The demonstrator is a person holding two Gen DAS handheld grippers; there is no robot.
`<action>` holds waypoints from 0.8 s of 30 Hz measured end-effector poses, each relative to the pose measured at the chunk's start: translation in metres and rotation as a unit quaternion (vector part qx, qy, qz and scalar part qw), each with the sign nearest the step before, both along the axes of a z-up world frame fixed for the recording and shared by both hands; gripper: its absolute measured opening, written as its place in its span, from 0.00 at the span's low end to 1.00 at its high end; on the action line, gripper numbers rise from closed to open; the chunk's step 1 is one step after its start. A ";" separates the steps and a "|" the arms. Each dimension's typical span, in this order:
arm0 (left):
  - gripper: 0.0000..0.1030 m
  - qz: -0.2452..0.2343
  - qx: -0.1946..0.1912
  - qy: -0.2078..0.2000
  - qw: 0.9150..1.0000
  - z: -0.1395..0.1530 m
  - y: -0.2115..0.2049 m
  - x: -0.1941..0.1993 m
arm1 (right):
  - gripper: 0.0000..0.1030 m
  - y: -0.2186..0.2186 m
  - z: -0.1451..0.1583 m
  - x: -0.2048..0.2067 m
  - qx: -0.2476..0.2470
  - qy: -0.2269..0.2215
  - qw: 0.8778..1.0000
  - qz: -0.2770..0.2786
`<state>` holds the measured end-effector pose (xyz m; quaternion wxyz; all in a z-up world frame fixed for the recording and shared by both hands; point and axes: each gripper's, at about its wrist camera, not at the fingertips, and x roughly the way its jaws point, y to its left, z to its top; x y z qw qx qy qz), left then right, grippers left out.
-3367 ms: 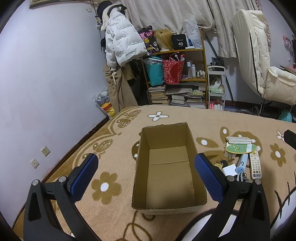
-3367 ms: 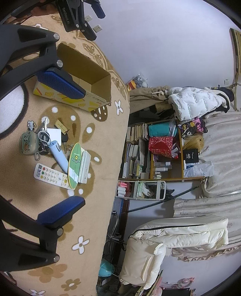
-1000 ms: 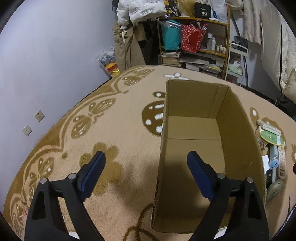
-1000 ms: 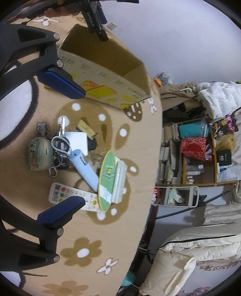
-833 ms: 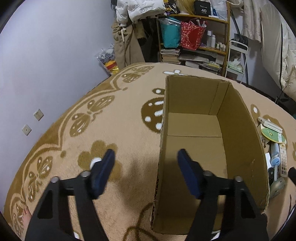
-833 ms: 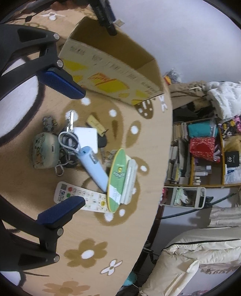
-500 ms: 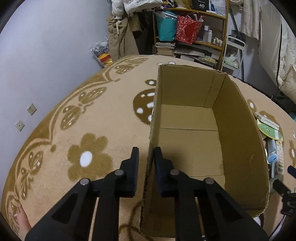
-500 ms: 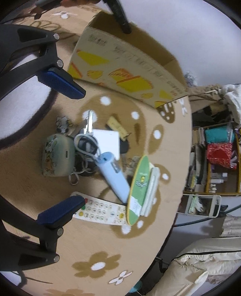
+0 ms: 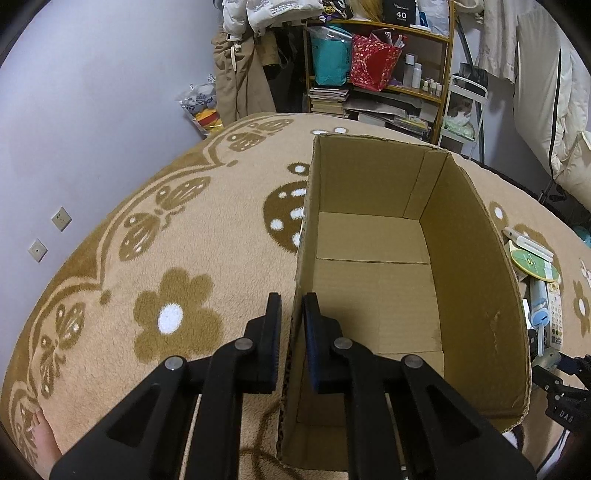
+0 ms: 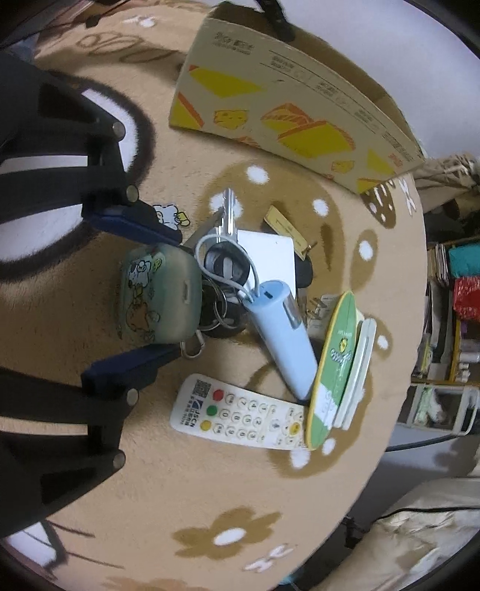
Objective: Organize rigid objects
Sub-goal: 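Close the right gripper on the coin purse and lift it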
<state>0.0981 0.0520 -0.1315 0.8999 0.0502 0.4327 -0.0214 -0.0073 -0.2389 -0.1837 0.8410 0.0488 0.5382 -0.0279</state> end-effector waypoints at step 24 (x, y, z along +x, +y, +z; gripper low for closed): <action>0.09 0.001 -0.002 -0.011 1.000 0.006 -0.001 -0.002 | 0.55 -0.011 0.073 0.004 0.010 -0.113 0.992 -0.052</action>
